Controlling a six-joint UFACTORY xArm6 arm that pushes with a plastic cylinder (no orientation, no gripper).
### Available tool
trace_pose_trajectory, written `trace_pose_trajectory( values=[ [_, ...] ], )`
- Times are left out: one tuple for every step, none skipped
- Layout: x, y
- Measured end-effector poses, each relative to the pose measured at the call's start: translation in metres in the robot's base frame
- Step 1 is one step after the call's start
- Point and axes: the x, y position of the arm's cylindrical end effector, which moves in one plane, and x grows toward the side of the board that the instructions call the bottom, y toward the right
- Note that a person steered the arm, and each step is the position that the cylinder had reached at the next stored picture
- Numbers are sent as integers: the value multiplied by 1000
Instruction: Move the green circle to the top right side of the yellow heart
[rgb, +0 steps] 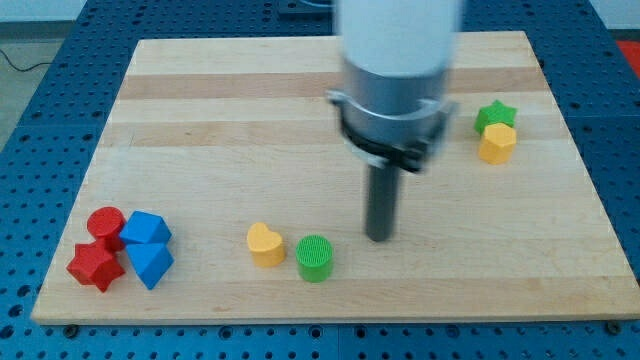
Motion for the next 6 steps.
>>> trace_pose_trajectory(
  values=[
    [66, 6],
    [65, -47],
    [27, -93],
    [-26, -95],
    [-20, -86],
    [26, -90]
  ],
)
